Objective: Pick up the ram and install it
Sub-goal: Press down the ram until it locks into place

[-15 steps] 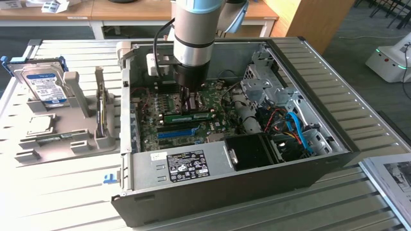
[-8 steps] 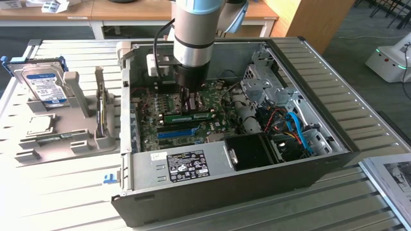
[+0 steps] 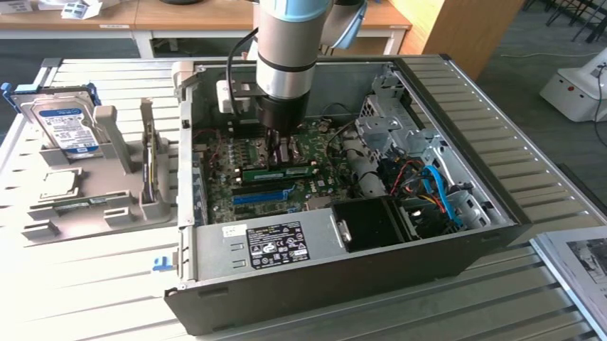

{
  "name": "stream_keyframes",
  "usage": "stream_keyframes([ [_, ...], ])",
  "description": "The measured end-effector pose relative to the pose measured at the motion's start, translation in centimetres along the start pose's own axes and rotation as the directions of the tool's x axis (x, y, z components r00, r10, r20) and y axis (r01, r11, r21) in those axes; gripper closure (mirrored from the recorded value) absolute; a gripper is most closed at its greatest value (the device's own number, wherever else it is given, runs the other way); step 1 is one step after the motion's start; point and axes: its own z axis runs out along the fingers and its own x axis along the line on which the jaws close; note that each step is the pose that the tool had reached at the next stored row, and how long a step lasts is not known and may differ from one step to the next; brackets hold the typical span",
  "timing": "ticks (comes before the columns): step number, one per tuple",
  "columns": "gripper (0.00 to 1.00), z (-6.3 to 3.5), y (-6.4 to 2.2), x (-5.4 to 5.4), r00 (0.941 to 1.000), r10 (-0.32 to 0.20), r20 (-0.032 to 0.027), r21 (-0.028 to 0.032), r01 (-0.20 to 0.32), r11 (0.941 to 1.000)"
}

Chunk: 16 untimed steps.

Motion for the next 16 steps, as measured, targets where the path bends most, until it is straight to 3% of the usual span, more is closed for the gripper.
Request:
stream_keyframes([
  [16, 0.90, 0.28, -0.01, 0.01, 1.0000, 0.000, 0.0000, 0.0000, 0.000, 1.0000],
])
